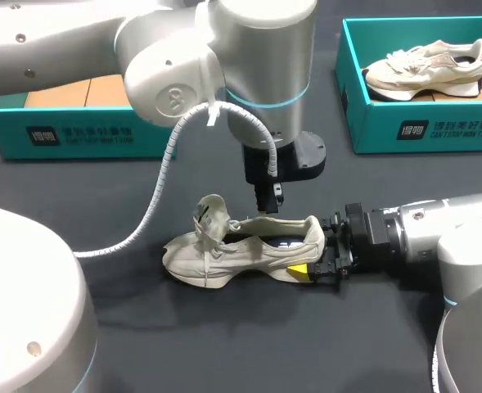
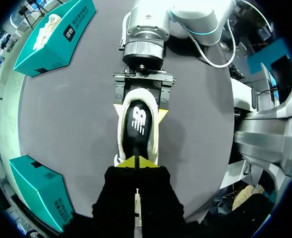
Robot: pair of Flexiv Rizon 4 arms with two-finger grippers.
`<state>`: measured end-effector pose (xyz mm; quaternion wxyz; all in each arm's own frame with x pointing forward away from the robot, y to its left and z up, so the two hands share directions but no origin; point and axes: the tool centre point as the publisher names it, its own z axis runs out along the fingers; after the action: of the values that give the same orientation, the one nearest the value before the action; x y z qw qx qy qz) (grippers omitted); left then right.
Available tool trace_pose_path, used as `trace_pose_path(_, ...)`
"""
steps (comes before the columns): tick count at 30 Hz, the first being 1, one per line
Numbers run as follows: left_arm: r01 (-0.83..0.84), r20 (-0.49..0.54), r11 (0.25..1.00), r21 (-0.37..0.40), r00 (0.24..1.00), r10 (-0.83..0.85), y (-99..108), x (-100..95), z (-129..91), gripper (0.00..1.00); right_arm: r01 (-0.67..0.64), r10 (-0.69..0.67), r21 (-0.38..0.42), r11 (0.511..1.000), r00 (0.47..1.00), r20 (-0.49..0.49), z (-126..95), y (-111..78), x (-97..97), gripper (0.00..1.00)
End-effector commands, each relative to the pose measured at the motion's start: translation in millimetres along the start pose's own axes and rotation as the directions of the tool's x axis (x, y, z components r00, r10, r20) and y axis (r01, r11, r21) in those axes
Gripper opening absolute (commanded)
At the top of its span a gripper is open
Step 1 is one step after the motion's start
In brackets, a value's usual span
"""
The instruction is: Take the shoe out of the shoebox, open the shoe tongue, remove and reinsert the insole, then place the shoe into the shoebox
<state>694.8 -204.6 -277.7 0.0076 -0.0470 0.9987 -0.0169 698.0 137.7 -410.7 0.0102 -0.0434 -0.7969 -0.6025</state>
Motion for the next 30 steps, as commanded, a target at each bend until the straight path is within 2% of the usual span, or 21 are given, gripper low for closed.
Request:
trace_pose_path(1, -0.020, -0.011, 1.000, 0.004, 1.000, 0.020, -6.1, -4.7, 23.4, 0.00, -0.001, 0.001, 0.005, 1.000, 1.000, 0.000, 1.5, -0.7, 0.7, 0.00)
trace_pose_path(9, -0.064, -0.012, 0.998, 0.019, 0.998, 0.064, -3.5, 4.7, 39.1, 0.00, -0.001, 0.001, 0.005, 1.000, 1.000, 0.000, 1.5, -0.7, 0.7, 0.00)
trace_pose_path(19, -0.071, -0.034, 0.997, 0.023, 0.997, 0.072, -4.1, 3.5, 60.7, 0.00, -0.001, 0.001, 0.005, 1.000, 1.000, 0.000, 1.5, -0.7, 0.7, 0.00)
trace_pose_path(30, -0.079, -0.112, 0.997, 0.014, 0.990, 0.080, -5.6, 6.5, 76.0, 0.00, -0.001, 0.001, 0.005, 1.000, 1.000, 0.000, 1.5, -0.7, 0.7, 0.00)
